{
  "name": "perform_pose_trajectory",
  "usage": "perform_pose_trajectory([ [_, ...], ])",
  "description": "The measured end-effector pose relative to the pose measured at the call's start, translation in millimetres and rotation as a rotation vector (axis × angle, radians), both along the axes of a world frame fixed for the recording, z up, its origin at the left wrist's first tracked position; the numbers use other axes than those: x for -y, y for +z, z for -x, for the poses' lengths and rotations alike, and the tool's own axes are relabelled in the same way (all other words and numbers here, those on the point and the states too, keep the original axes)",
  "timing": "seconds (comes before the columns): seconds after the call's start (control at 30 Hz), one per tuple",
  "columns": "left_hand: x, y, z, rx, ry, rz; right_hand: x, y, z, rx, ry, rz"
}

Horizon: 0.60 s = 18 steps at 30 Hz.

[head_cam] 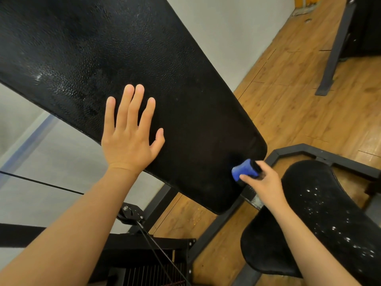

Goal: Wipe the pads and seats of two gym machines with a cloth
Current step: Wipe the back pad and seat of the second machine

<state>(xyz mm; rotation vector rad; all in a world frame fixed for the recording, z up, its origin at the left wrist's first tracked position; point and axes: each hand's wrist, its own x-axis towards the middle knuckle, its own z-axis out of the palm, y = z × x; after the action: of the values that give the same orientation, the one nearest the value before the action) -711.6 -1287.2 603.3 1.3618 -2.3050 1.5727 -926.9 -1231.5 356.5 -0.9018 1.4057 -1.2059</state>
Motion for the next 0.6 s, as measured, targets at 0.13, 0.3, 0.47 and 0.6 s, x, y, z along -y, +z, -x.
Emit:
perform_pose_trajectory([
  [0.13, -0.2, 0.3, 1.0, 0.003, 0.008, 0.001, 9.8, -1.4, 11.1, 0.048, -0.098, -0.040],
  [0.3, -0.1, 0.4, 0.8, 0.004, 0.004, 0.001, 52.5, 7.8, 44.1, 0.020, -0.340, -0.058],
  [0.47, -0.1, 0.0, 0.8, 0.000, 0.007, -0.004, 54.1, 5.0, 50.7, -0.140, -0.206, 0.014],
  [0.6, -0.8, 0.3, 0.8, -0.004, 0.017, -0.010, 23.8, -11.6, 24.4, -0.199, 0.043, 0.000],
])
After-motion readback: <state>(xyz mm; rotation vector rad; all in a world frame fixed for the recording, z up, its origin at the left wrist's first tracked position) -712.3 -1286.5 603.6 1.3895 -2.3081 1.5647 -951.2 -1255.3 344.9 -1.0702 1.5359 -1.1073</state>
